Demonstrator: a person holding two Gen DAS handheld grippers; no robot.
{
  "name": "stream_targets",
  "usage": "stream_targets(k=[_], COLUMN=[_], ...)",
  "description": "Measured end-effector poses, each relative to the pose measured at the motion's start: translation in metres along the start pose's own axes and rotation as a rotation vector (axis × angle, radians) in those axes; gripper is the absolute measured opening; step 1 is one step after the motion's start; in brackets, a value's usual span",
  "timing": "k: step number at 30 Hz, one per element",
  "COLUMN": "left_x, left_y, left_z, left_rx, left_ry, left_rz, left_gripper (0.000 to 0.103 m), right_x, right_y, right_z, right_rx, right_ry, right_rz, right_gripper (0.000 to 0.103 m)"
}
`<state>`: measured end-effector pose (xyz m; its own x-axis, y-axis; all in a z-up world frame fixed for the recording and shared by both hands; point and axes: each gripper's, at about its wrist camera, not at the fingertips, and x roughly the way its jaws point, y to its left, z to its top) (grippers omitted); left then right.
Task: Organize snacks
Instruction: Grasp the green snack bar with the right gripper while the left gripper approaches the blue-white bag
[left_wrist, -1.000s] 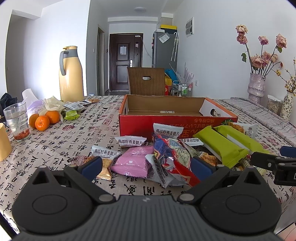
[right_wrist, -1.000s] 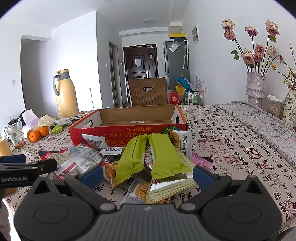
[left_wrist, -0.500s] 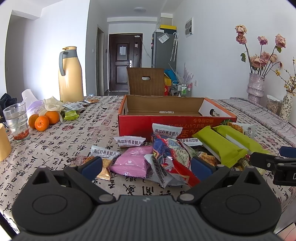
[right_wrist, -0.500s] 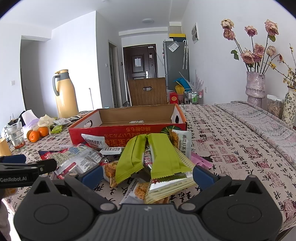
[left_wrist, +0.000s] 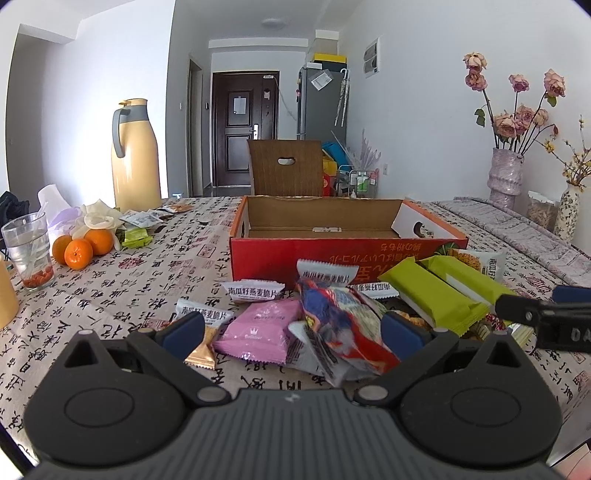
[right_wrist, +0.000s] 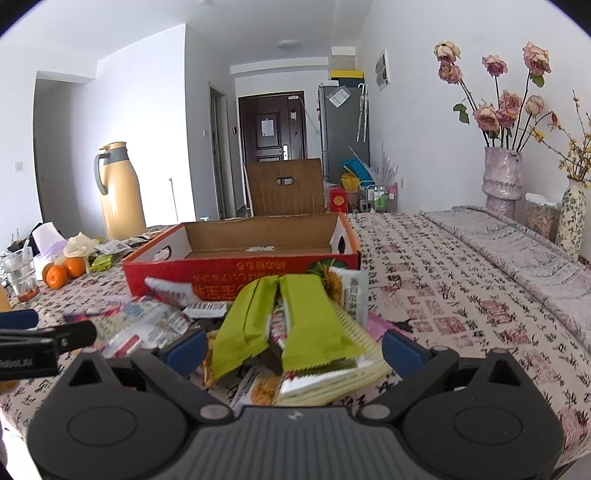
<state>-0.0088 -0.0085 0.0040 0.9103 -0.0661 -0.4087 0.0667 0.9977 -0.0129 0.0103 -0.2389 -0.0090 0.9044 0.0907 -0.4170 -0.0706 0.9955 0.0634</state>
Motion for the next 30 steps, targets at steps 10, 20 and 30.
stream_targets(k=[10,20,30], left_x=[0.009,0.020,0.029], left_y=[0.003,0.008,0.007], left_z=[0.010,0.013,0.015], left_rx=[-0.020,-0.030,-0.028], left_ry=[0.011,0.050,0.090], left_rz=[-0.002,0.009,0.023], left_gripper=[0.103,0.103,0.103], right_x=[0.046,0.097,0.090], right_y=[-0.011,-0.015,-0.011], right_z=[0.025,0.034,0.035], right_rx=[-0.033,-0.075,-0.130], right_ry=[0.086,0.231,0.201], right_rz=[0.027,0.057,0.063], right_gripper=[0.057,0.039,0.035])
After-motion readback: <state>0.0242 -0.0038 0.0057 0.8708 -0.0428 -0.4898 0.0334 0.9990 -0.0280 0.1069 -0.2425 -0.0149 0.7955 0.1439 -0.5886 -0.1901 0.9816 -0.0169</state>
